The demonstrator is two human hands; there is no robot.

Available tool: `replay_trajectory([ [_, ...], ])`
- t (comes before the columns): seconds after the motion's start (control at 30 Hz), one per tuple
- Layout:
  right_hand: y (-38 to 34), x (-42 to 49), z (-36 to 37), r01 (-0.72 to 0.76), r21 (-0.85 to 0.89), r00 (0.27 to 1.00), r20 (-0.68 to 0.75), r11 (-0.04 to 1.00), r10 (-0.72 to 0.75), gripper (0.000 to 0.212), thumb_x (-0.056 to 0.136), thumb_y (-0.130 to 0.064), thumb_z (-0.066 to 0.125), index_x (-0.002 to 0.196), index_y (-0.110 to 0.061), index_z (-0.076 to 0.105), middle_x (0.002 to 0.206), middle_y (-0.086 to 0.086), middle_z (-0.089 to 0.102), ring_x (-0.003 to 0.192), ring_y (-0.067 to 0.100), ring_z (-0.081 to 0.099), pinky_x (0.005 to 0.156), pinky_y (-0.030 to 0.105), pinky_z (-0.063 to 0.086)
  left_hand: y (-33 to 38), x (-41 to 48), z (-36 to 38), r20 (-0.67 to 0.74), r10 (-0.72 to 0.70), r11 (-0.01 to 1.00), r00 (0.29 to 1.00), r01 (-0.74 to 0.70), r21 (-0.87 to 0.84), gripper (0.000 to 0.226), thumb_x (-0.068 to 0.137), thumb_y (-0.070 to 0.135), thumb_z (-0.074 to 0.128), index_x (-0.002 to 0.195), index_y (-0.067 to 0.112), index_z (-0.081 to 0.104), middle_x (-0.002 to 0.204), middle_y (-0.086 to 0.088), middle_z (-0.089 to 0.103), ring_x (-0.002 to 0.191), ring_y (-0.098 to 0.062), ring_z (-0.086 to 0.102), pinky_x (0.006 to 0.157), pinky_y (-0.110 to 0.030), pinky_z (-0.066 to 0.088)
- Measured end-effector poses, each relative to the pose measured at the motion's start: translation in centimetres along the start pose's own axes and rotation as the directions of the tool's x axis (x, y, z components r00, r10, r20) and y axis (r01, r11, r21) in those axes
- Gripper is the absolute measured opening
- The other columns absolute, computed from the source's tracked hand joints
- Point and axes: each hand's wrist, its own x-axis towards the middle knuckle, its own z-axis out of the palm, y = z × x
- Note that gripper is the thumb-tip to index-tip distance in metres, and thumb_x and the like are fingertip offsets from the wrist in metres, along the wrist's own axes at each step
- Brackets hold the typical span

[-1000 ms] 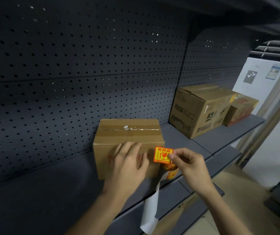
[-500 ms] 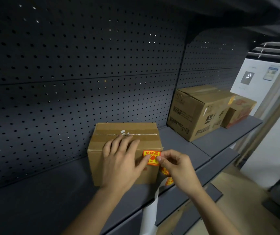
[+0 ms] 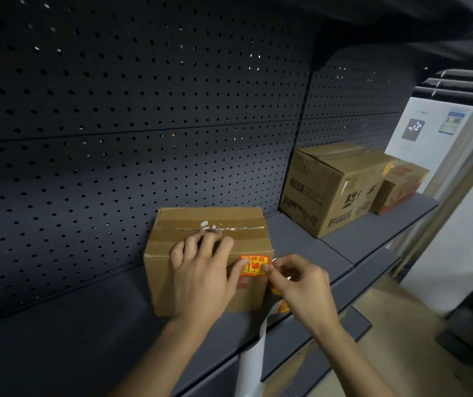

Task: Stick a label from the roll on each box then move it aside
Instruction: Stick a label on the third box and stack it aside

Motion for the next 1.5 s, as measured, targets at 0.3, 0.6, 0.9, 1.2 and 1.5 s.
replay_trajectory([
  [0.3,0.5,1.5,-0.2,0.307,-0.109,0.951,0.084,0.945,-0.299,0.038,0.091,-0.047,0.061,0.127,-0.034,0.061,0.120,-0.019,0.052,0.109,0.002,0.057,0.090,0.018,0.049,-0.4,-0.3,0.1,0.016,0.042,0.999,0.999,-0.042,0.020,0.046,0.089,0.062,0.053,0.114,0.026,0.065,0.123,0.002,0.065,0.114,-0.027,0.056,0.092,-0.046,0.037],
  [0.6,1.5,1.7,1.0,0.368,-0.082,0.930,0.050,0.926,-0.364,0.036,0.092,-0.044,0.061,0.123,-0.027,0.066,0.122,-0.020,0.053,0.099,0.002,0.062,0.084,0.021,0.053,-0.8,-0.4,0.3,0.004,0.083,0.996,0.997,-0.083,0.041,0.049,0.086,0.062,0.061,0.118,0.025,0.063,0.124,0.001,0.064,0.114,-0.027,0.056,0.089,-0.045,0.037],
  [0.9,2.7,1.6,2.0,0.394,-0.086,0.919,0.041,0.915,-0.392,0.041,0.090,-0.036,0.068,0.129,-0.031,0.056,0.132,-0.011,0.051,0.111,-0.002,0.057,0.086,0.012,0.048,-0.8,-0.4,0.2,0.000,0.083,0.995,0.997,-0.083,0.062,0.055,0.078,0.062,0.070,0.116,0.024,0.063,0.122,0.001,0.065,0.112,-0.027,0.057,0.087,-0.044,0.037],
  [1.2,3.0,1.4,2.3,0.380,-0.059,0.925,0.034,0.923,-0.378,0.042,0.092,-0.036,0.065,0.131,-0.035,0.051,0.133,-0.015,0.049,0.113,0.003,0.056,0.088,0.037,0.055,-0.5,-0.2,-0.1,0.042,0.047,0.998,0.998,-0.048,0.035,0.055,0.077,0.062,0.070,0.117,0.024,0.063,0.123,0.002,0.064,0.113,-0.025,0.056,0.088,-0.045,0.039],
  [1.5,1.2,2.5,1.1,0.164,0.213,0.978,0.091,0.963,-0.187,0.036,0.097,-0.051,0.053,0.132,-0.047,0.048,0.134,-0.017,0.054,0.117,-0.001,0.056,0.095,0.027,0.050,-2.3,0.3,-2.6,0.140,0.093,0.993,0.986,-0.082,-0.085,0.049,0.093,0.055,0.048,0.124,0.019,0.061,0.129,0.000,0.061,0.123,-0.021,0.054,0.103,-0.043,0.041],
])
